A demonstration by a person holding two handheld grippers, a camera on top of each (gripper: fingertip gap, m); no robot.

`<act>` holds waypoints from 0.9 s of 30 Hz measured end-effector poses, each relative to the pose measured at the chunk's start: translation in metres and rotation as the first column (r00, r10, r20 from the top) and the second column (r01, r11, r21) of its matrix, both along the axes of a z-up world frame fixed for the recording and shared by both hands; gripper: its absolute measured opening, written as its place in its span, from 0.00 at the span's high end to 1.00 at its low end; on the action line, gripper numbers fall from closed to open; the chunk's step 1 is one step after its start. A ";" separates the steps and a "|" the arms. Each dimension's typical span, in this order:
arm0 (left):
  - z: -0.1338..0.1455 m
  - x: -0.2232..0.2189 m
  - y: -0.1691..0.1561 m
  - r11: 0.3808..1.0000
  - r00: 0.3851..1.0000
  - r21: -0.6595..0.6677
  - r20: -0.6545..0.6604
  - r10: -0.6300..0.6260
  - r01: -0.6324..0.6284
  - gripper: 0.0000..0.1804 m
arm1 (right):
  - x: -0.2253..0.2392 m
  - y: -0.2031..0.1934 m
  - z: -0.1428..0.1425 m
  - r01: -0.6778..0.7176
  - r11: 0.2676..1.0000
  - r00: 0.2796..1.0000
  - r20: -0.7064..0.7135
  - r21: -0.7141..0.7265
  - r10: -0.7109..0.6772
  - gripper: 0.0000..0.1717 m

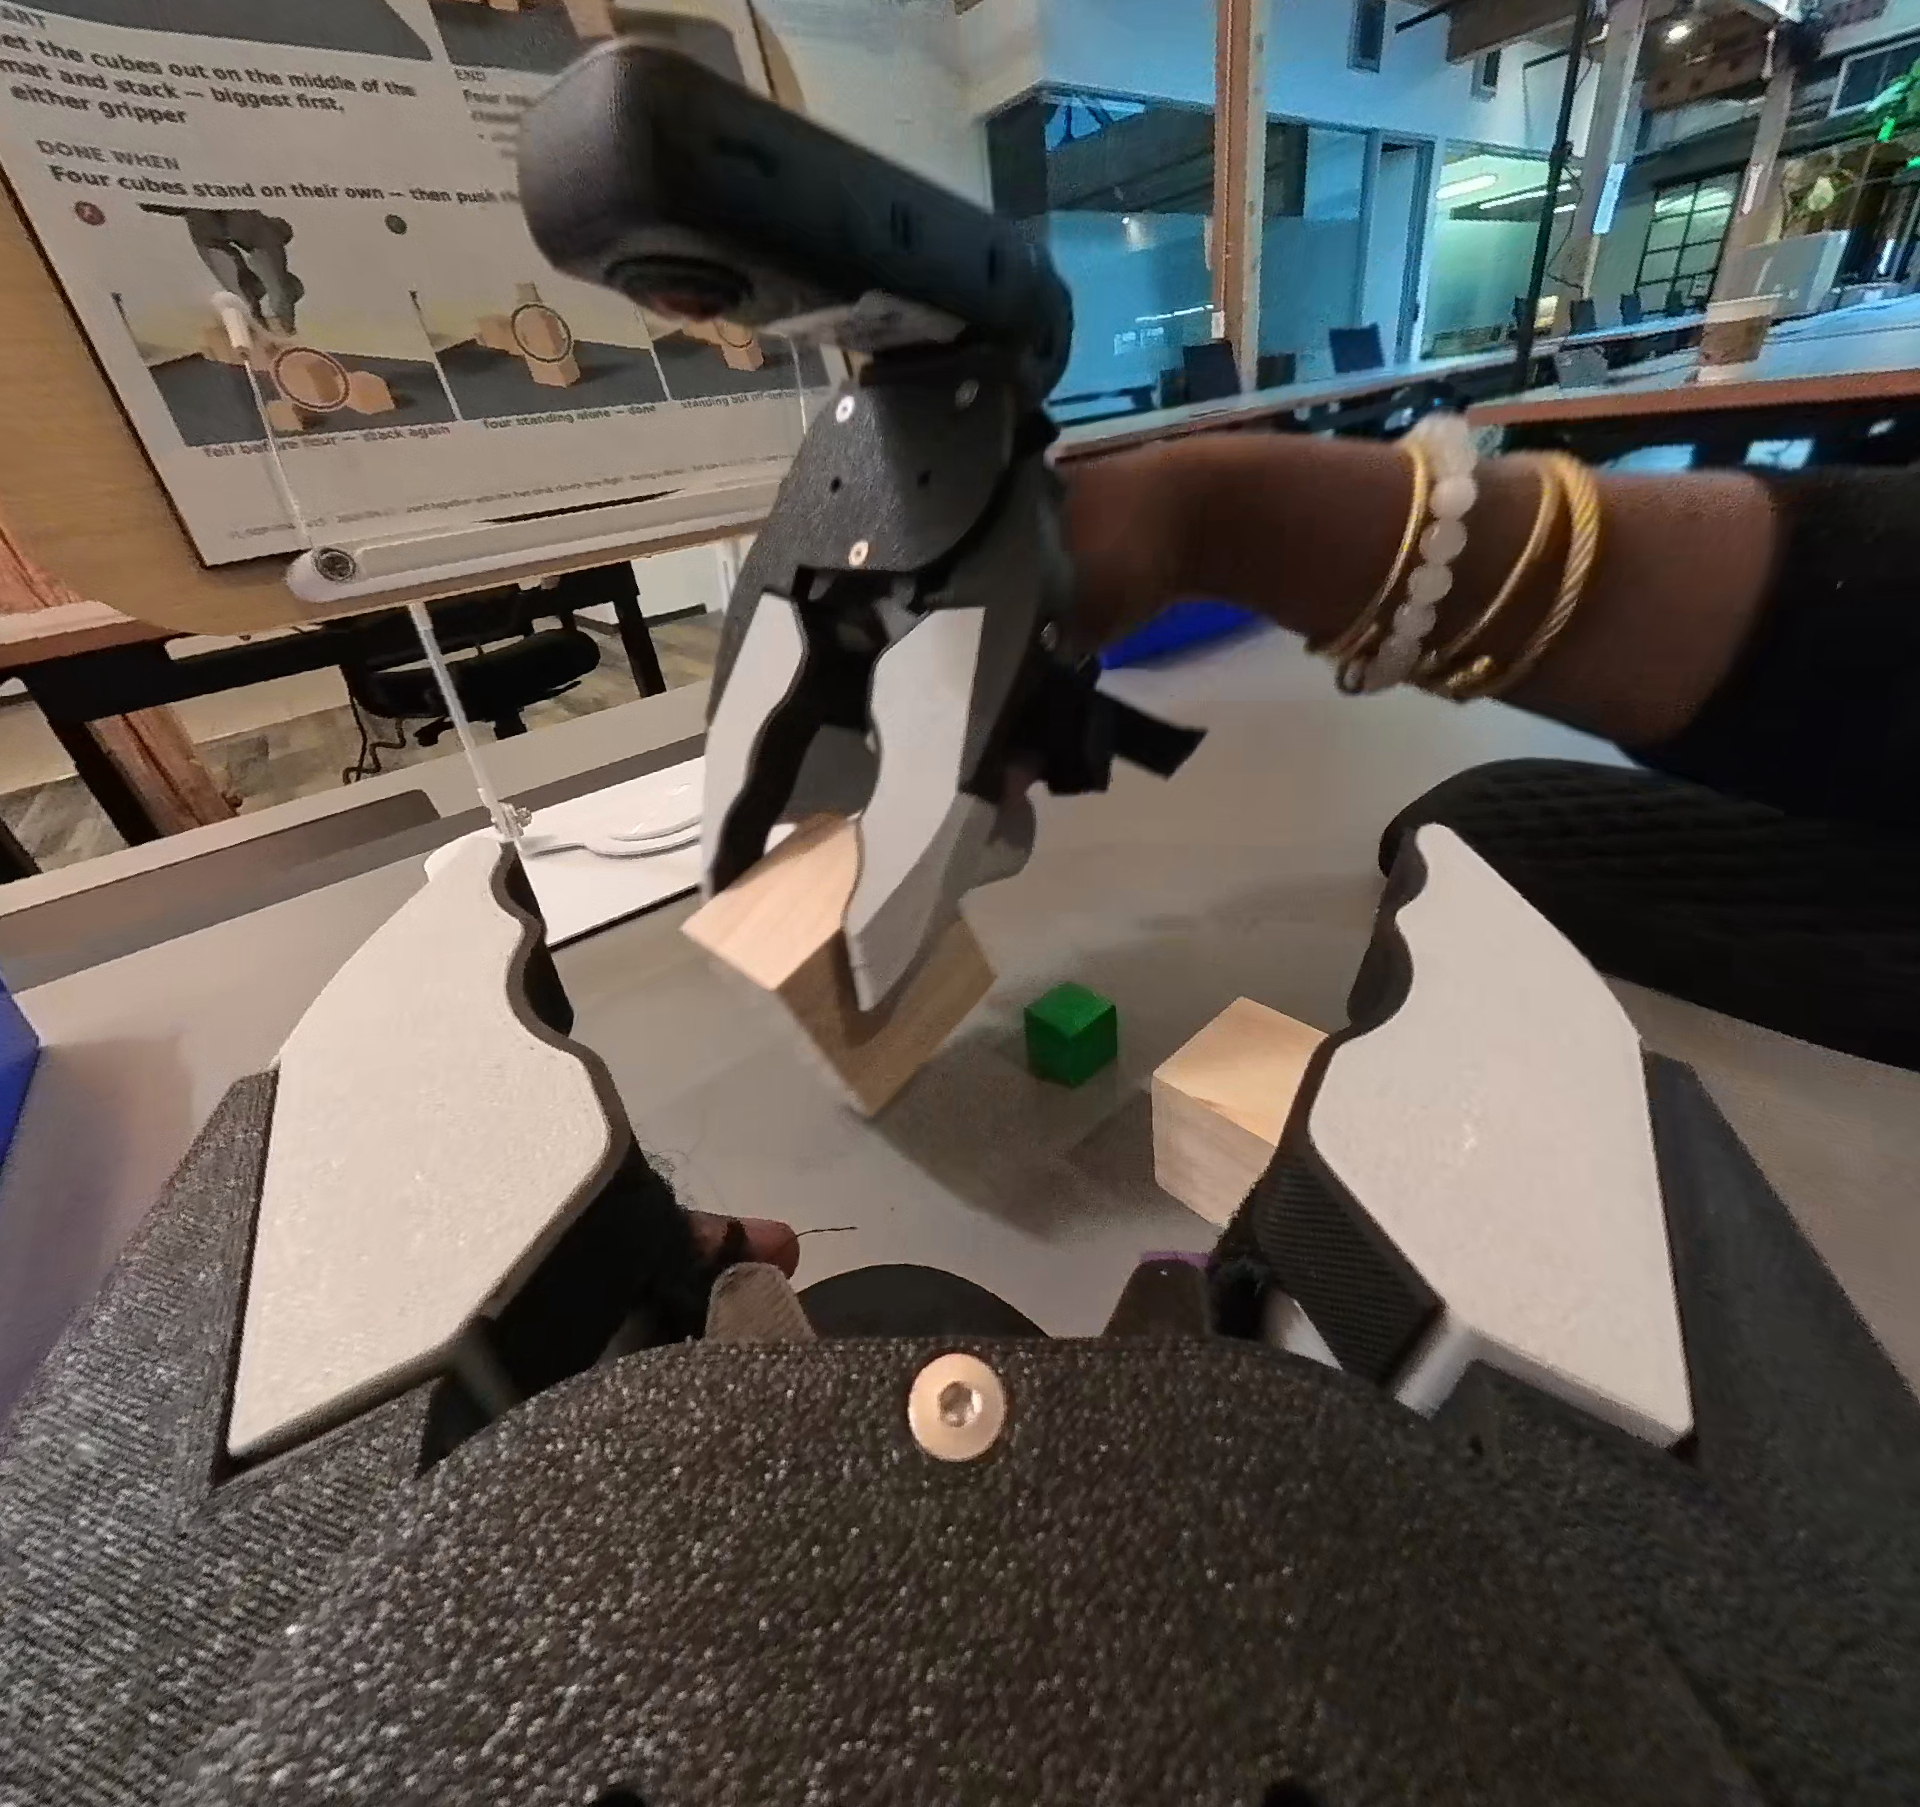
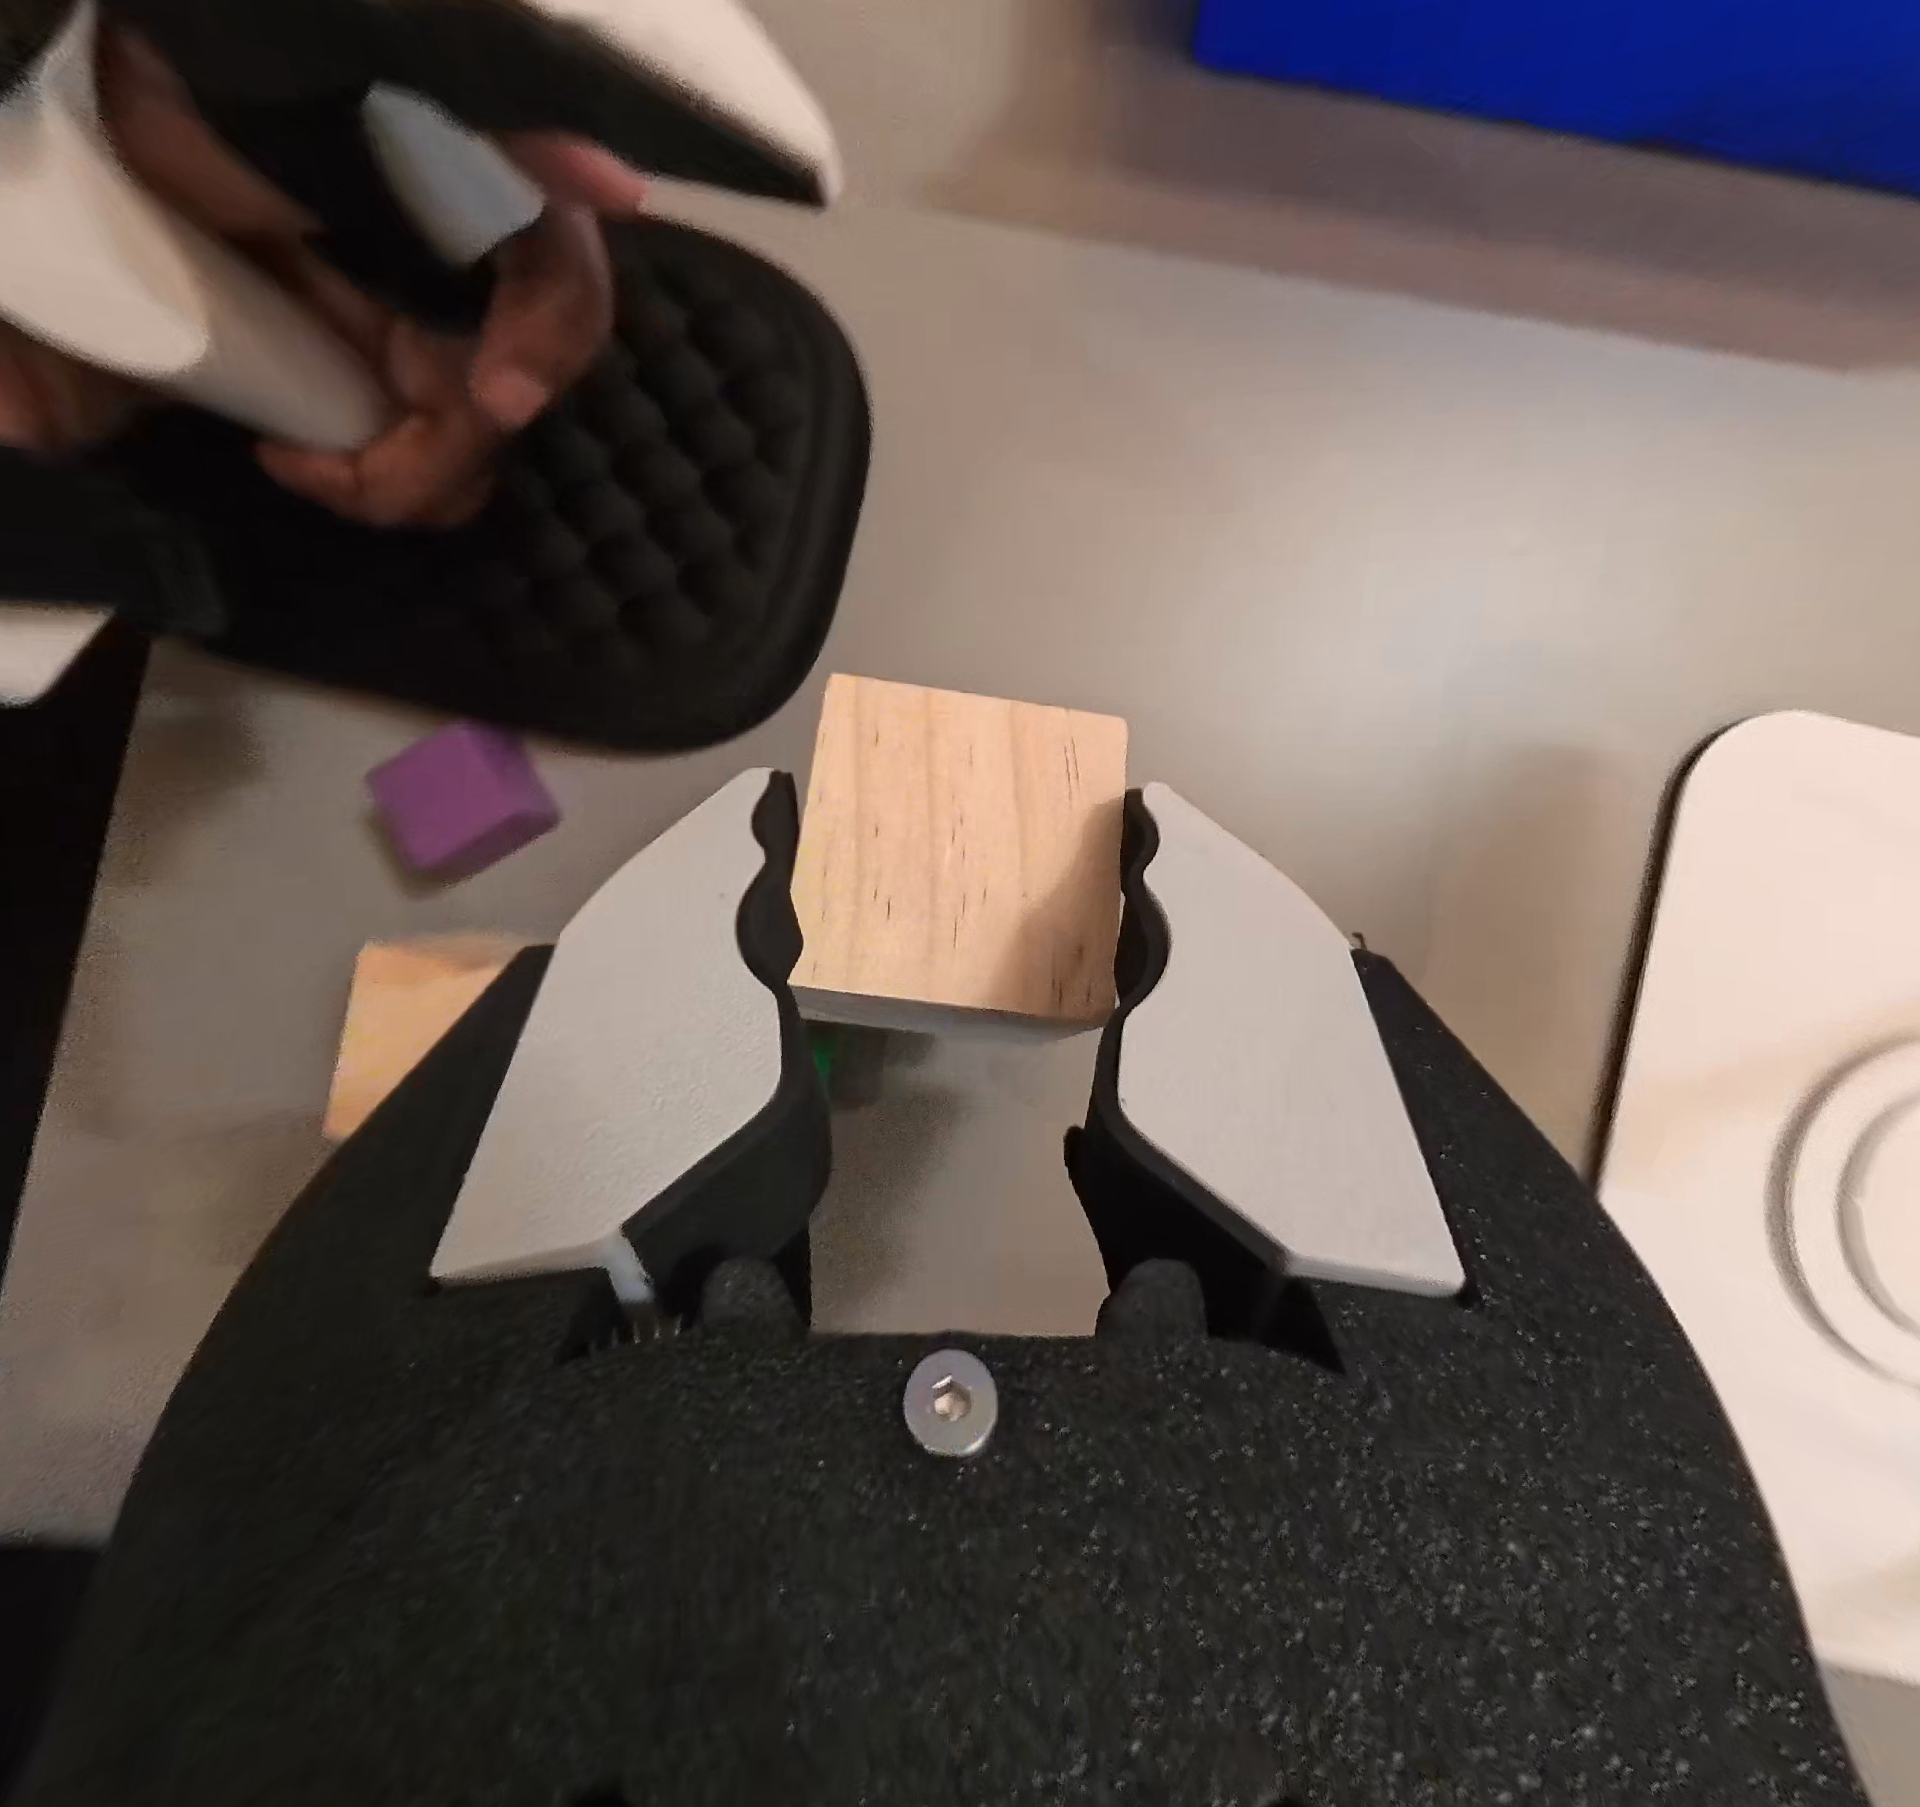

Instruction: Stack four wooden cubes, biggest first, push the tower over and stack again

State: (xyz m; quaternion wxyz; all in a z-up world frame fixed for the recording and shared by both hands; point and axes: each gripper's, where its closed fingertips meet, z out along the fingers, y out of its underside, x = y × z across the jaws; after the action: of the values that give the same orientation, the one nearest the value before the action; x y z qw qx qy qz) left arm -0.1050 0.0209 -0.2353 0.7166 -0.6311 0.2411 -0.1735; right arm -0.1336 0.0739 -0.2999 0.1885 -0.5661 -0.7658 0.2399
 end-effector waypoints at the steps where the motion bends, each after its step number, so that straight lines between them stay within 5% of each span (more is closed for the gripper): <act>1: 0.000 0.000 0.000 1.000 1.000 -0.002 0.003 0.000 0.000 0.19 | -0.007 0.002 -0.002 0.018 1.000 0.999 -0.039 -0.011 -0.018 0.66; 14: -0.005 0.006 0.001 1.000 0.998 0.002 -0.059 0.007 -0.007 0.19 | -0.015 0.013 -0.029 0.094 0.992 0.983 -0.163 0.085 -0.079 0.65; 20: -0.005 0.006 0.001 1.000 0.999 -0.004 -0.052 -0.004 0.004 0.19 | -0.011 0.014 -0.006 0.144 0.983 0.967 -0.228 0.113 -0.116 0.51; 27: -0.004 0.004 0.001 1.000 0.999 -0.004 -0.037 -0.003 0.002 0.19 | 0.019 0.008 0.014 0.148 0.983 0.974 -0.188 0.104 -0.127 0.49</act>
State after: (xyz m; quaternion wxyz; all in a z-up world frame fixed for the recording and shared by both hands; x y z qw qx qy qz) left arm -0.1006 0.0218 -0.2390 0.7105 -0.6354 0.2547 -0.1632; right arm -0.1146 0.0820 -0.2857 0.3063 -0.5816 -0.7172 0.2313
